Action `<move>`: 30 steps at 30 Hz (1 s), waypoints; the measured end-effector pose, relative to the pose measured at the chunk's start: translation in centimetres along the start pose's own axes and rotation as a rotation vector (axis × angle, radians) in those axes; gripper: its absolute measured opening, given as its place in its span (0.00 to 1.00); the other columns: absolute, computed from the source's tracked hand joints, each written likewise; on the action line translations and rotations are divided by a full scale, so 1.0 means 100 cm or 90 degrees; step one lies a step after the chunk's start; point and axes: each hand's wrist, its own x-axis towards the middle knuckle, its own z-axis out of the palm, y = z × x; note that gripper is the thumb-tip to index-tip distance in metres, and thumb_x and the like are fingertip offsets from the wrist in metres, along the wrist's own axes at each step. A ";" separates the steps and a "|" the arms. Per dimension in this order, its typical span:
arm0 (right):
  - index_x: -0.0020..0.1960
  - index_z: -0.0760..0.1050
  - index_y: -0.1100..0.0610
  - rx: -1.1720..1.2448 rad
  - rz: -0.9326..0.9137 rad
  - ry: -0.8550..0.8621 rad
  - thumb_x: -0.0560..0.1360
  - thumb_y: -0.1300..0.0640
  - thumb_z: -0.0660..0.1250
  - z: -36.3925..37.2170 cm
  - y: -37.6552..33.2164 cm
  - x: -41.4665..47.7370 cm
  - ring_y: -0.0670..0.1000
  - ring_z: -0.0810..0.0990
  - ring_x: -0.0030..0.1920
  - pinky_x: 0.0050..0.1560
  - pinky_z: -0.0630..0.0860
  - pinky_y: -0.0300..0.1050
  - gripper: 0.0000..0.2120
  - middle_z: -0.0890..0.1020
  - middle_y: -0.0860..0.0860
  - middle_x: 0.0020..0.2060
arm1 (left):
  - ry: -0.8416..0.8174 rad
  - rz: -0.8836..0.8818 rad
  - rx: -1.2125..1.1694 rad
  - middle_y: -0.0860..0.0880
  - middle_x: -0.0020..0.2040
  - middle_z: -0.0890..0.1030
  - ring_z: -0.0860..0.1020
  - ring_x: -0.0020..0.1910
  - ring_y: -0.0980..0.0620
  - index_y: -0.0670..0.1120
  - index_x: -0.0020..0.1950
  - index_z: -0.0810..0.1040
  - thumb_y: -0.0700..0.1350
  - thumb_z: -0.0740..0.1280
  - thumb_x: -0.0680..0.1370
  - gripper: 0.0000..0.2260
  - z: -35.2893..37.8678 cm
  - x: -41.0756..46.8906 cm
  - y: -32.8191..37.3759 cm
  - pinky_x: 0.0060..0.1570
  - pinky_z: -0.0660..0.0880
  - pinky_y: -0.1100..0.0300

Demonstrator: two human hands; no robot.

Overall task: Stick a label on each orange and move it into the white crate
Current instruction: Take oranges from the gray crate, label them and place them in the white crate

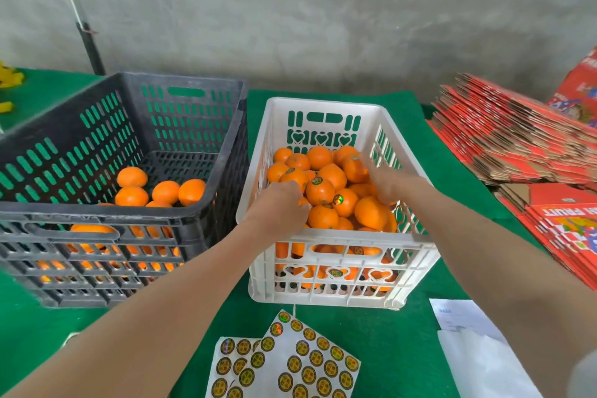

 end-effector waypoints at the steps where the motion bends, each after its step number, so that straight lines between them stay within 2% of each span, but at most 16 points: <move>1: 0.75 0.32 0.47 -0.024 0.006 0.008 0.74 0.64 0.63 0.002 0.002 0.002 0.57 0.79 0.47 0.48 0.78 0.52 0.46 0.76 0.60 0.59 | 0.000 -0.004 -0.001 0.50 0.34 0.76 0.73 0.32 0.55 0.47 0.40 0.74 0.49 0.63 0.78 0.09 0.001 0.001 -0.001 0.27 0.64 0.63; 4: 0.75 0.34 0.48 -0.010 -0.003 0.122 0.73 0.60 0.67 -0.003 0.002 -0.002 0.61 0.77 0.54 0.53 0.76 0.54 0.47 0.74 0.61 0.63 | 0.006 -0.015 -0.014 0.51 0.35 0.74 0.73 0.33 0.55 0.49 0.39 0.70 0.49 0.62 0.78 0.09 0.000 0.003 0.000 0.28 0.65 0.62; 6: 0.74 0.34 0.44 0.166 -0.017 0.220 0.68 0.57 0.73 -0.014 -0.005 -0.015 0.60 0.77 0.55 0.53 0.77 0.56 0.53 0.75 0.59 0.61 | 0.007 -0.019 -0.054 0.51 0.37 0.76 0.75 0.37 0.52 0.48 0.41 0.71 0.49 0.62 0.79 0.08 -0.003 0.002 0.000 0.31 0.69 0.62; 8: 0.74 0.35 0.40 0.400 -0.073 0.312 0.63 0.60 0.78 -0.024 -0.019 -0.038 0.51 0.75 0.53 0.48 0.79 0.50 0.60 0.75 0.49 0.58 | 0.025 -0.036 -0.156 0.50 0.43 0.79 0.76 0.41 0.53 0.48 0.50 0.74 0.51 0.61 0.79 0.08 -0.009 -0.002 0.002 0.37 0.72 0.62; 10: 0.72 0.37 0.35 0.510 -0.164 0.363 0.60 0.59 0.80 -0.026 -0.038 -0.068 0.43 0.72 0.55 0.50 0.74 0.39 0.62 0.72 0.40 0.57 | 0.012 -0.061 -0.319 0.47 0.49 0.82 0.80 0.46 0.50 0.47 0.57 0.75 0.55 0.59 0.80 0.14 -0.019 -0.005 0.008 0.48 0.77 0.56; 12: 0.71 0.39 0.32 0.542 -0.249 0.370 0.60 0.58 0.81 -0.023 -0.061 -0.096 0.38 0.72 0.56 0.50 0.70 0.29 0.61 0.72 0.39 0.57 | -0.133 -0.139 -0.621 0.43 0.52 0.82 0.83 0.47 0.45 0.47 0.59 0.73 0.62 0.56 0.79 0.21 -0.034 -0.009 0.020 0.50 0.80 0.50; 14: 0.72 0.42 0.34 0.547 -0.305 0.359 0.60 0.60 0.80 -0.020 -0.079 -0.114 0.29 0.68 0.56 0.49 0.65 0.20 0.59 0.72 0.40 0.57 | -0.282 -0.143 -0.848 0.44 0.55 0.81 0.83 0.50 0.45 0.52 0.62 0.72 0.65 0.60 0.73 0.24 -0.039 -0.016 0.028 0.45 0.81 0.51; 15: 0.73 0.45 0.37 0.565 -0.317 0.342 0.60 0.61 0.80 -0.022 -0.083 -0.121 0.27 0.68 0.56 0.51 0.63 0.18 0.57 0.72 0.40 0.58 | -0.298 -0.121 -0.903 0.44 0.57 0.81 0.82 0.52 0.45 0.53 0.62 0.73 0.62 0.64 0.73 0.21 -0.039 -0.021 0.029 0.44 0.80 0.52; 16: 0.73 0.49 0.39 0.619 -0.326 0.301 0.60 0.61 0.80 -0.025 -0.085 -0.126 0.29 0.69 0.58 0.54 0.63 0.20 0.54 0.72 0.40 0.59 | -0.284 -0.119 -0.945 0.45 0.59 0.80 0.82 0.54 0.46 0.54 0.62 0.74 0.56 0.67 0.74 0.18 -0.037 -0.026 0.028 0.43 0.80 0.53; 17: 0.72 0.55 0.41 0.710 -0.339 0.242 0.61 0.61 0.79 -0.031 -0.086 -0.131 0.33 0.71 0.60 0.58 0.67 0.26 0.50 0.73 0.41 0.60 | -0.255 -0.133 -0.975 0.44 0.60 0.79 0.81 0.54 0.45 0.53 0.61 0.74 0.50 0.68 0.75 0.15 -0.035 -0.029 0.024 0.42 0.80 0.53; 19: 0.67 0.68 0.46 0.932 -0.360 0.151 0.64 0.61 0.73 -0.039 -0.084 -0.135 0.43 0.74 0.63 0.61 0.73 0.40 0.34 0.76 0.44 0.61 | -0.203 -0.173 -1.027 0.42 0.62 0.75 0.78 0.56 0.40 0.52 0.60 0.76 0.40 0.69 0.72 0.17 -0.036 -0.034 0.016 0.39 0.80 0.53; 20: 0.64 0.72 0.51 1.033 -0.349 0.122 0.66 0.63 0.70 -0.041 -0.084 -0.135 0.47 0.75 0.62 0.60 0.74 0.43 0.27 0.79 0.48 0.60 | -0.184 -0.186 -1.044 0.42 0.62 0.74 0.77 0.56 0.38 0.53 0.59 0.76 0.39 0.70 0.70 0.19 -0.037 -0.034 0.012 0.38 0.80 0.53; 22: 0.60 0.76 0.59 1.174 -0.307 0.048 0.67 0.62 0.64 -0.044 -0.086 -0.132 0.51 0.77 0.60 0.58 0.74 0.47 0.21 0.80 0.54 0.58 | -0.157 -0.181 -1.035 0.43 0.62 0.73 0.76 0.57 0.38 0.53 0.57 0.77 0.44 0.71 0.67 0.19 -0.044 -0.034 0.011 0.37 0.80 0.53; 25: 0.55 0.80 0.60 1.248 -0.230 -0.060 0.70 0.52 0.62 -0.046 -0.092 -0.127 0.54 0.73 0.64 0.64 0.66 0.54 0.18 0.80 0.54 0.59 | -0.136 -0.166 -0.916 0.45 0.60 0.76 0.79 0.54 0.42 0.53 0.59 0.76 0.56 0.67 0.73 0.16 -0.055 -0.032 0.016 0.38 0.80 0.52; 27: 0.52 0.81 0.60 1.254 -0.196 -0.083 0.74 0.45 0.58 -0.050 -0.097 -0.126 0.54 0.73 0.62 0.63 0.68 0.54 0.22 0.81 0.53 0.56 | -0.137 -0.166 -0.846 0.45 0.59 0.76 0.78 0.54 0.41 0.53 0.57 0.78 0.53 0.66 0.77 0.11 -0.059 -0.029 0.019 0.39 0.80 0.51; 30: 0.54 0.80 0.60 1.235 -0.185 -0.081 0.78 0.41 0.51 -0.054 -0.105 -0.126 0.53 0.76 0.58 0.59 0.72 0.52 0.27 0.82 0.53 0.54 | -0.138 -0.162 -0.795 0.45 0.58 0.77 0.78 0.54 0.41 0.53 0.51 0.80 0.48 0.67 0.76 0.05 -0.063 -0.025 0.022 0.43 0.81 0.47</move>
